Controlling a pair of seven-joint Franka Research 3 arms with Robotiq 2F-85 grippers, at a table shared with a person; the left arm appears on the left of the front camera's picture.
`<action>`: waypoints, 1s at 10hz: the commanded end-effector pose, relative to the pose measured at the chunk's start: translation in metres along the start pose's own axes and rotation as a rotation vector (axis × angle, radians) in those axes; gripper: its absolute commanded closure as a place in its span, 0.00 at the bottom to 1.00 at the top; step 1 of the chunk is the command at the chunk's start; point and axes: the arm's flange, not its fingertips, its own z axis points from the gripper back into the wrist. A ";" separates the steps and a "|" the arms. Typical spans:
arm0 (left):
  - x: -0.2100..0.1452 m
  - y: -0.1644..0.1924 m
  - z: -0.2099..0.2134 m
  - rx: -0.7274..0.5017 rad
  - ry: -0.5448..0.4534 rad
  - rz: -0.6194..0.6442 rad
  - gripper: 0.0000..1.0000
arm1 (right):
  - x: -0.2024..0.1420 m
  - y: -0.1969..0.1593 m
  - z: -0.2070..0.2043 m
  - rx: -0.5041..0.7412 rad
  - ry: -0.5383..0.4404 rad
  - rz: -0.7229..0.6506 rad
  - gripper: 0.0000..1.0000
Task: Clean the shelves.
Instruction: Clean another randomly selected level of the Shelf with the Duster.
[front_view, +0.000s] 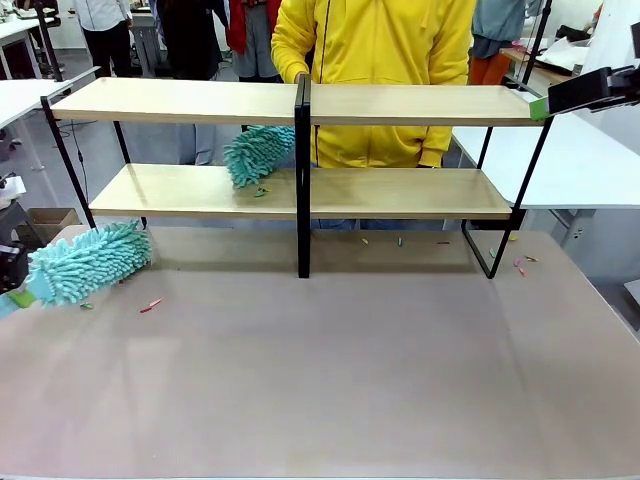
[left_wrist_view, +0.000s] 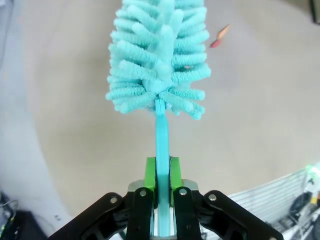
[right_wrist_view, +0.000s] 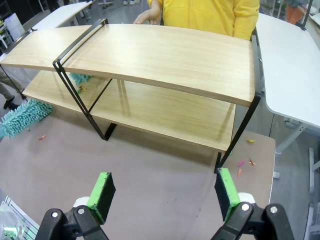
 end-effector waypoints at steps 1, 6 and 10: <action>-0.063 -0.010 -0.030 0.094 0.009 0.004 0.88 | 0.000 -0.002 0.000 0.006 0.000 0.006 0.00; -0.083 0.003 -0.018 0.074 0.130 -0.259 0.88 | 0.000 -0.002 0.000 0.006 0.000 0.006 0.00; -0.108 0.037 0.015 -0.087 0.143 -0.444 0.88 | 0.000 -0.002 0.000 0.006 0.000 0.006 0.00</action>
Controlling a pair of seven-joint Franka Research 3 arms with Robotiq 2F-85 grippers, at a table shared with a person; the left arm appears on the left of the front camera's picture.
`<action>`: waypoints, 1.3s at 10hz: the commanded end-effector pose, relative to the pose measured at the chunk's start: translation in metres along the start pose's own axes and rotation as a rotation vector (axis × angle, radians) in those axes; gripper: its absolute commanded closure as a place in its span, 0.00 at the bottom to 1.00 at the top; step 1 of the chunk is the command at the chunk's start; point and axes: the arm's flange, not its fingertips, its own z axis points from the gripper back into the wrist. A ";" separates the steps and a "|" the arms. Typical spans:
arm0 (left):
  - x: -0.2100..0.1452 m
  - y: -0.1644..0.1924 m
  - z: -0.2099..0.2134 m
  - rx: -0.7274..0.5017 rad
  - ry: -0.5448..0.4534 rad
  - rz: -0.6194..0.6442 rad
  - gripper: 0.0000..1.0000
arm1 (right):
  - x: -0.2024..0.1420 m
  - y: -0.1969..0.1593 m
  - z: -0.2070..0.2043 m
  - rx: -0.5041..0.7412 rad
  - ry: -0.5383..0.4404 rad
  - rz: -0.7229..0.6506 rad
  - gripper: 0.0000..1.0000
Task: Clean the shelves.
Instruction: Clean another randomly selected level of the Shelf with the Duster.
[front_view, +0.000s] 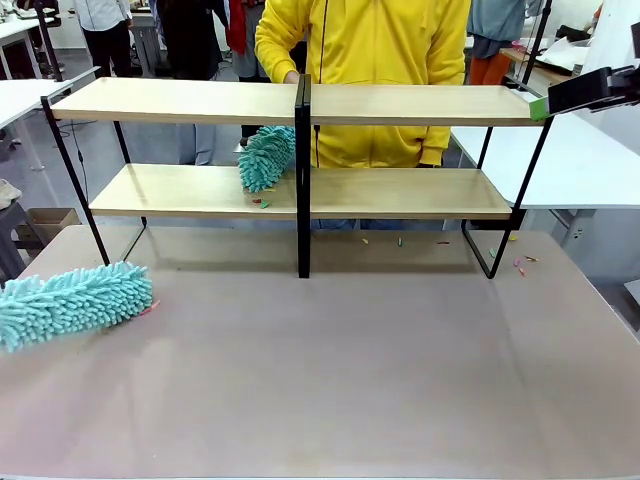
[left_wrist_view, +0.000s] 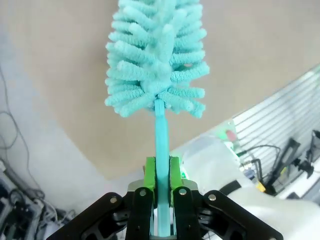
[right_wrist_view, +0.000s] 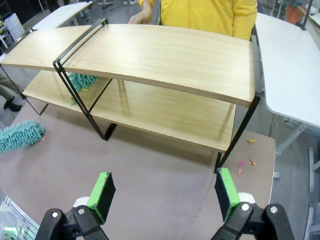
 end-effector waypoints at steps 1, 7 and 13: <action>-0.049 -0.007 -0.012 -0.098 -0.069 -0.088 0.88 | 0.000 -0.002 0.000 0.006 0.000 0.006 0.00; -0.021 0.001 0.004 -0.601 -0.338 -0.390 0.88 | 0.000 -0.002 0.000 0.006 0.000 0.006 0.00; -0.029 0.004 0.001 -0.678 -0.383 -0.570 0.88 | 0.000 -0.002 0.000 0.006 0.000 0.006 0.00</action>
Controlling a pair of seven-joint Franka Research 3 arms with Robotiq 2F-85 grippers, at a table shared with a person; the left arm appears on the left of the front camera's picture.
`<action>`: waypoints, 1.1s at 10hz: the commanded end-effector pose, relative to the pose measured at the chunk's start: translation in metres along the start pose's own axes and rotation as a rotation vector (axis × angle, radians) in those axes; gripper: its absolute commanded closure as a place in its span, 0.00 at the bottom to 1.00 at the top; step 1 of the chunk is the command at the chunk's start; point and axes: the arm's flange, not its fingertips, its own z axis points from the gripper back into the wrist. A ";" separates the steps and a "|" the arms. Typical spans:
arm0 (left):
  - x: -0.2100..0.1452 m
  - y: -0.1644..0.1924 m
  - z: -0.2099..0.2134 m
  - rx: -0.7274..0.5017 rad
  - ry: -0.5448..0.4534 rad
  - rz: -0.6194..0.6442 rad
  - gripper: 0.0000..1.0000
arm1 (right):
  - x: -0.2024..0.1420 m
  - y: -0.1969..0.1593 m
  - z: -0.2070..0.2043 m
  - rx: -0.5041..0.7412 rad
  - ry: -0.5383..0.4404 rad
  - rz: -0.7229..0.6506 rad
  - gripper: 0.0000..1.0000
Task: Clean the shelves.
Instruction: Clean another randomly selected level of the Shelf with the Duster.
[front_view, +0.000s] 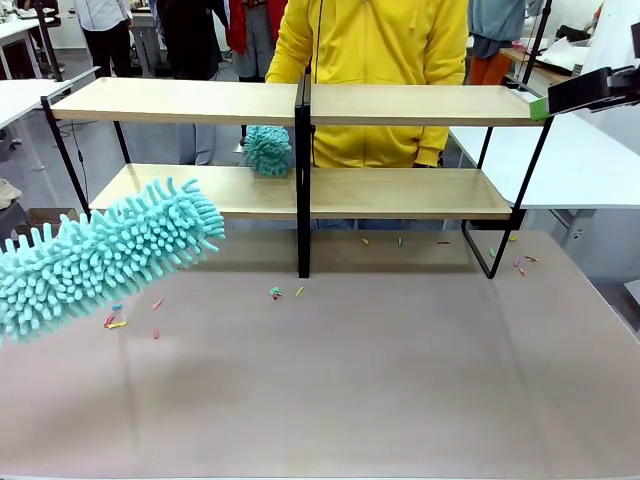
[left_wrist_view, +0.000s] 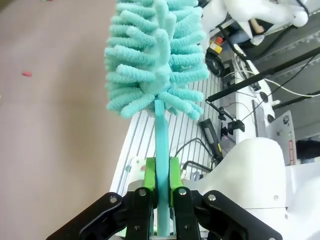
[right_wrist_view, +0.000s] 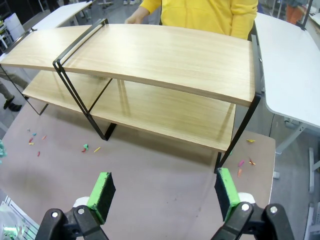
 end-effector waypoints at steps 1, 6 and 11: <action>0.000 0.001 -0.006 0.014 0.086 -0.079 0.88 | 0.000 -0.002 -0.001 0.006 0.000 0.006 0.00; -0.014 0.016 0.085 -0.435 -0.349 -0.186 0.88 | 0.000 -0.002 -0.001 0.006 0.000 0.006 0.00; 0.035 0.044 0.192 -0.095 -0.378 0.202 0.88 | 0.000 -0.002 -0.001 0.006 0.000 0.006 0.00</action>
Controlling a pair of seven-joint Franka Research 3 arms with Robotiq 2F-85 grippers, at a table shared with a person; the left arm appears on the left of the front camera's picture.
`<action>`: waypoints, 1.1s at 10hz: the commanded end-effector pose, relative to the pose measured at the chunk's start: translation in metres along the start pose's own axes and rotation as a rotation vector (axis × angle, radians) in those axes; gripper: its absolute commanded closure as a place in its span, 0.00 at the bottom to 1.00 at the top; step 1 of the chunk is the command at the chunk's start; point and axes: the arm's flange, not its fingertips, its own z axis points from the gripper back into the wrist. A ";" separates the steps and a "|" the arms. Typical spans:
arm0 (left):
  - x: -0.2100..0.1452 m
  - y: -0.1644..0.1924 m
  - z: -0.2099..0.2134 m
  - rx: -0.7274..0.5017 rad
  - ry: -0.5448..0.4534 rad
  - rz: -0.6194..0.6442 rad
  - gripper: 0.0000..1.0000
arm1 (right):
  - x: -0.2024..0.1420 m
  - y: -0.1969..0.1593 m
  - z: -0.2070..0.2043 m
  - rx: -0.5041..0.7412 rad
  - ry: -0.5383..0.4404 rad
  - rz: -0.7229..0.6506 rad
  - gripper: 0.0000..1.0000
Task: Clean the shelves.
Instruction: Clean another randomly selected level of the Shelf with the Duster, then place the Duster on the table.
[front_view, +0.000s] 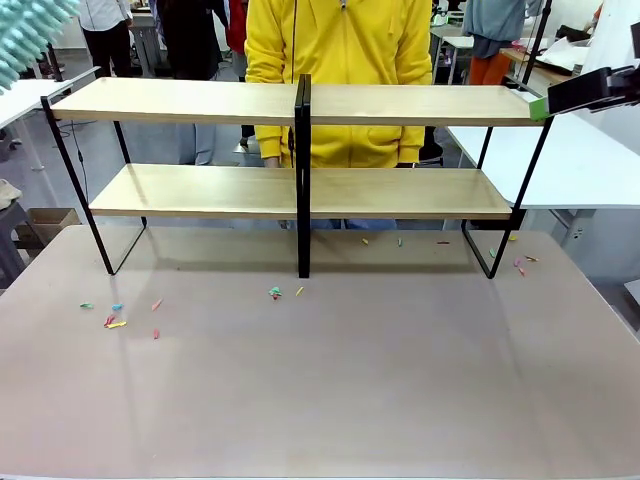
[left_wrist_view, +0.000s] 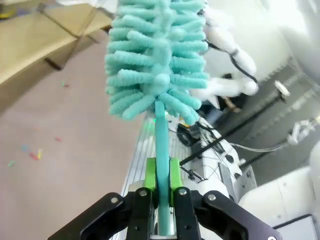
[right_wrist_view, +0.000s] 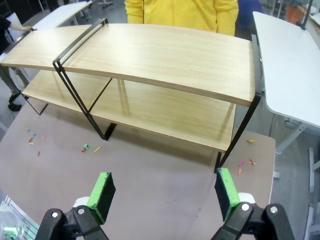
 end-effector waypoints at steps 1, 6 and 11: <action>-0.024 0.008 -0.029 -0.105 -0.002 -0.083 0.88 | 0.000 -0.002 0.000 0.006 0.000 0.006 0.00; -0.024 0.008 -0.029 -0.105 -0.002 -0.083 0.88 | 0.000 -0.002 0.000 0.006 0.000 0.006 0.00; -0.029 -0.011 -0.216 -0.127 0.430 0.029 0.88 | 0.000 -0.002 0.000 0.006 0.000 0.006 0.00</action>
